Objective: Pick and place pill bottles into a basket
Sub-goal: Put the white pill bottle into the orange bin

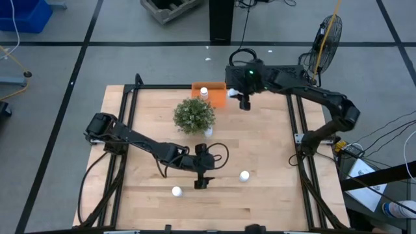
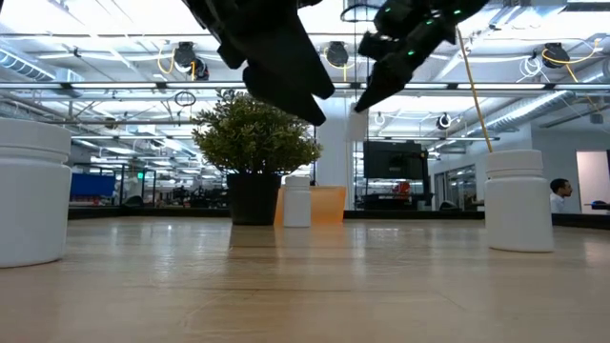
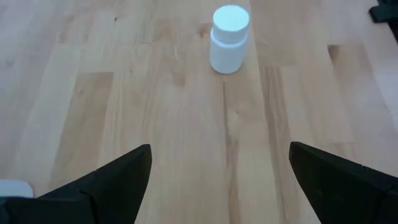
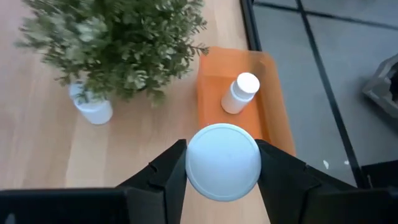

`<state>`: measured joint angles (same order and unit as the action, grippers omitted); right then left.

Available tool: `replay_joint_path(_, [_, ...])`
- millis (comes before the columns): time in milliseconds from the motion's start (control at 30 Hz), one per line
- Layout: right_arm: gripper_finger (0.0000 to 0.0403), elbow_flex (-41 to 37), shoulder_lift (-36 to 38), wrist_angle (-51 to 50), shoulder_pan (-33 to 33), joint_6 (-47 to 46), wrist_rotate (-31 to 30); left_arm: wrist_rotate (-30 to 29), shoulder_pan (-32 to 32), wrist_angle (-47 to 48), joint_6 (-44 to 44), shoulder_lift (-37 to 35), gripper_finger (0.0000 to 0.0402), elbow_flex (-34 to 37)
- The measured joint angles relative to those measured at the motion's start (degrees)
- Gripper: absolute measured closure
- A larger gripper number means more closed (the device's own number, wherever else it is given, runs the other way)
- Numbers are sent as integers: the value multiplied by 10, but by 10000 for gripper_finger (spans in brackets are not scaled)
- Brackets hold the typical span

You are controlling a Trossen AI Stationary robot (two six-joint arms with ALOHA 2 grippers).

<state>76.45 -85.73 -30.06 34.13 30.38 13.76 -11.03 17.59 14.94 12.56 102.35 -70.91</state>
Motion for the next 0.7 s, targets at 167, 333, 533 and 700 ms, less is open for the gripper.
replay_joint_path(167, [253, 87, -78, -36, 0, 24, 1, -1, 0, -2, 7, 0, 16, 0])
replay_joint_path(333, [249, 168, -146, -89, 18, 45, 19, 0, 0, 0, 8, 0, 16, 0])
replay_joint_path(533, [252, 232, -198, -97, 61, 45, 37, 0, 8, 3, 14, 0, 16, 0])
replay_joint_path(700, [250, 256, -228, -91, 96, 35, 90, 0, 9, 3, 22, 0, 16, 0])
